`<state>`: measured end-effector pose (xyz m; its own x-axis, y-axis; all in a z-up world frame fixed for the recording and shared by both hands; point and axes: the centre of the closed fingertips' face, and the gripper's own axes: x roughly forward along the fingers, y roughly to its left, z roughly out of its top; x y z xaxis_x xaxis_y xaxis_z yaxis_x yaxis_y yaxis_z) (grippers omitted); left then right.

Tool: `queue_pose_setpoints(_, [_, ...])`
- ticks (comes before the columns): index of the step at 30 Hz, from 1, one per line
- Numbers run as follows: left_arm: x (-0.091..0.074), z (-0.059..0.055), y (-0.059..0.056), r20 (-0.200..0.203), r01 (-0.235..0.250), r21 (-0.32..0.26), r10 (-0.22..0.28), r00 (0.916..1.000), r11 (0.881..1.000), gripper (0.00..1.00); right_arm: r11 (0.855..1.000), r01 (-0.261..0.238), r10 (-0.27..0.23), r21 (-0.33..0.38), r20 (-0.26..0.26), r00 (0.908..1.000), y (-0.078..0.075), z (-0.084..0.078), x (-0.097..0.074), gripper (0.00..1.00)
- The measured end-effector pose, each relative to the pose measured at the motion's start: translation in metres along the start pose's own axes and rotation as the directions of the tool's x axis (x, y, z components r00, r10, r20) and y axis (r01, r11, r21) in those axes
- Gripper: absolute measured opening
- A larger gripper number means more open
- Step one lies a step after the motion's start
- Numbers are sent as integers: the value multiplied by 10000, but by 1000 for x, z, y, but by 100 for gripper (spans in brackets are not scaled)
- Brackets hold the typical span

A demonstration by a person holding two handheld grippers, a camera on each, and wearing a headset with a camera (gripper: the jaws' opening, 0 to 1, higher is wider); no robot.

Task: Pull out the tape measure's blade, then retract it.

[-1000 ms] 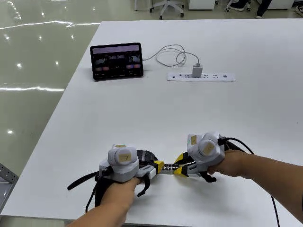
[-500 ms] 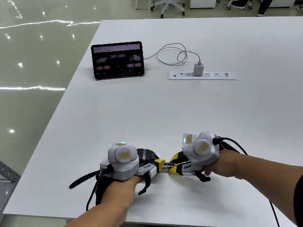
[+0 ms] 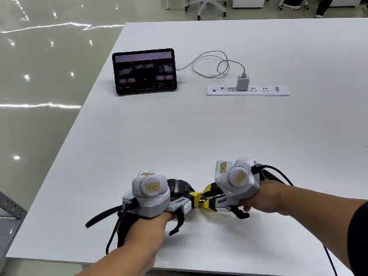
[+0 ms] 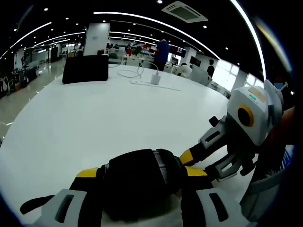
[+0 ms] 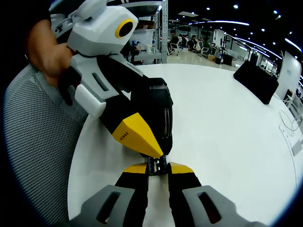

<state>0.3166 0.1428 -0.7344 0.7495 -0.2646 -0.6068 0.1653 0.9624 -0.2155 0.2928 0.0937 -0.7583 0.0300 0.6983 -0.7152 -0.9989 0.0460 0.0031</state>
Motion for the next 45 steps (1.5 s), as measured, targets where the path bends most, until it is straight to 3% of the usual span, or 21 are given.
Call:
queue_pose_setpoints(8, [0,0,0,18,21,-8,-21,10000,10000,63,9997,-24,22,-229,-111,9999,1,5,6,11])
queue_pose_setpoints(45, [-1,1,-1,147,55,127,-57,9999,9999,64,10000,69,-69,-61,-94,9999,-1,5,7,12])
